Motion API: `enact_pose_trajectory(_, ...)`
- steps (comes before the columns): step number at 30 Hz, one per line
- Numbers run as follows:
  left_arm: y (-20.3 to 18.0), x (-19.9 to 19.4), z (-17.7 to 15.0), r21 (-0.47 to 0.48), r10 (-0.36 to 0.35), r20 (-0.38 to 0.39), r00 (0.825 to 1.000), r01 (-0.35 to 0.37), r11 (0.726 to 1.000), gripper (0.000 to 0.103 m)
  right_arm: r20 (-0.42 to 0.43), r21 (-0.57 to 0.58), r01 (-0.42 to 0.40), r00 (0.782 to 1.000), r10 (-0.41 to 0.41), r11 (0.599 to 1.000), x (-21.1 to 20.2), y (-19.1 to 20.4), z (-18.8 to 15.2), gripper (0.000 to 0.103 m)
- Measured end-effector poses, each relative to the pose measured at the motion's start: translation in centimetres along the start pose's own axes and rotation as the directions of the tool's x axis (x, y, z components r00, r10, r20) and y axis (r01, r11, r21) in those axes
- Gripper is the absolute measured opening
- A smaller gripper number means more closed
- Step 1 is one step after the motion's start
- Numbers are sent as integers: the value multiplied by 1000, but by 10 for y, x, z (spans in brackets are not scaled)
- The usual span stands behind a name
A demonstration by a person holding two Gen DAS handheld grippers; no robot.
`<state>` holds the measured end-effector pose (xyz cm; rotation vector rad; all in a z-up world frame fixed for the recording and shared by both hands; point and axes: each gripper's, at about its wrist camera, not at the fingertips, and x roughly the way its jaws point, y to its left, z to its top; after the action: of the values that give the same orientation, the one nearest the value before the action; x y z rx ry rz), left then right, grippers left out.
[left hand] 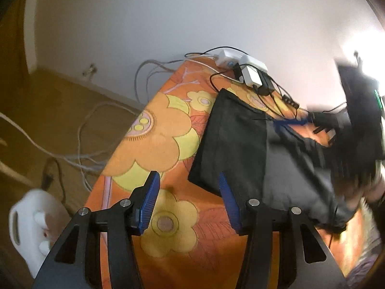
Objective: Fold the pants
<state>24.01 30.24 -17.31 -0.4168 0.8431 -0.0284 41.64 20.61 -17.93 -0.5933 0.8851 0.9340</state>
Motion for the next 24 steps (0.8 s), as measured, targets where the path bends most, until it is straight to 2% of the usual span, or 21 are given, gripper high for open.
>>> enact_pose_trajectory(4,7,-1,0,-80,-54,-40,998,50,996,50,-71,-87,-47,997,41,995,-2,43,-31,48)
enact_pose_trajectory(9,13,-1,2,-170,-96,-51,994,86,982,50,-144,-146,-31,990,10,989,19,74,-42,48)
enact_pose_trajectory(13,17,-6,6,-205,-105,-32,994,96,974,50,-149,-154,11,988,-34,988,27,74,-36,48)
enact_pose_trajectory(24,12,9,9,-203,-105,-62,993,90,975,50,-183,-157,-27,983,-2,987,32,68,-31,48)
